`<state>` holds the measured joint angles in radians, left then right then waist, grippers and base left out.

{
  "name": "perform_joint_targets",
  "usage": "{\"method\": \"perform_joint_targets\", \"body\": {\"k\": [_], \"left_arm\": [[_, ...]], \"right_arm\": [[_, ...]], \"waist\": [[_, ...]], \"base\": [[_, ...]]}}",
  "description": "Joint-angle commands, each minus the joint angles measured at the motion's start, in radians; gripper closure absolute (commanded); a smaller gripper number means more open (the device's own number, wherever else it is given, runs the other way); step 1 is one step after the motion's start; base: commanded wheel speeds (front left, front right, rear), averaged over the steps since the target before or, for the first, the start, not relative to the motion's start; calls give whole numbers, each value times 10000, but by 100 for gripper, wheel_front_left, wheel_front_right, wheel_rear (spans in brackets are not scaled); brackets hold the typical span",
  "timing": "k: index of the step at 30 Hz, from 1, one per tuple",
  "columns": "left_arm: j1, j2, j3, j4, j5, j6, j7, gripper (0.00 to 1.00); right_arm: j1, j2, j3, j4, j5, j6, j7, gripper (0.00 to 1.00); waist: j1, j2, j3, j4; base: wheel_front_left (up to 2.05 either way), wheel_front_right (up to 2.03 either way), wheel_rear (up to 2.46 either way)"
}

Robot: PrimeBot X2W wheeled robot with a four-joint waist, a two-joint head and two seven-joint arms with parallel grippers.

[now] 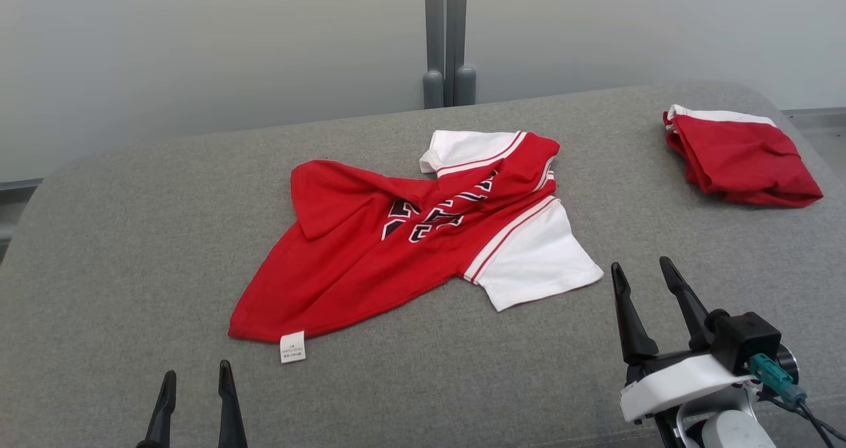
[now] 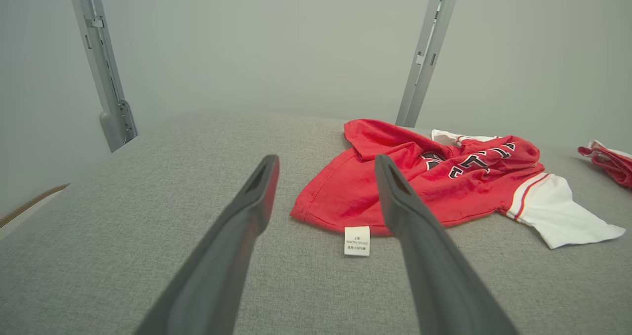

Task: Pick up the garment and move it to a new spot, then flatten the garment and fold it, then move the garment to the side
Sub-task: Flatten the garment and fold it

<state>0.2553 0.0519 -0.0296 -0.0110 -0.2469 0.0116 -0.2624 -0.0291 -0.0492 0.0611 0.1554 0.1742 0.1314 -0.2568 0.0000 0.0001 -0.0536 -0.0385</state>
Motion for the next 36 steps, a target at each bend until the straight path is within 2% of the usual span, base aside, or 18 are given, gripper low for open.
{"method": "perform_joint_targets", "body": {"k": [1,9,16,22,36], "left_arm": [[-112,92,11,36,26,-19,-17,0],[-220,124,-101,155,12,16,-5,0],[-348,116,-265,426,-79,-2,282,0],[-693,85,-564,656,-152,-12,408,0],[-1531,50,-1157,852,-114,-36,241,0]], "right_arm": [[-121,-29,7,41,23,-15,-59,0],[-159,-29,-47,195,77,-15,-54,0],[-403,-29,-194,748,493,-15,458,0],[-1125,-32,-422,2012,1733,-15,1313,0],[-3916,-44,-1765,5881,2547,-11,2808,0]], "waist": [[0,-1,23,16],[0,-1,94,47],[0,-1,225,101],[0,-1,466,257],[0,-1,1544,949]], "base": [[0,0,0],[0,0,0],[0,0,0],[0,0,0],[0,0,0]]}}
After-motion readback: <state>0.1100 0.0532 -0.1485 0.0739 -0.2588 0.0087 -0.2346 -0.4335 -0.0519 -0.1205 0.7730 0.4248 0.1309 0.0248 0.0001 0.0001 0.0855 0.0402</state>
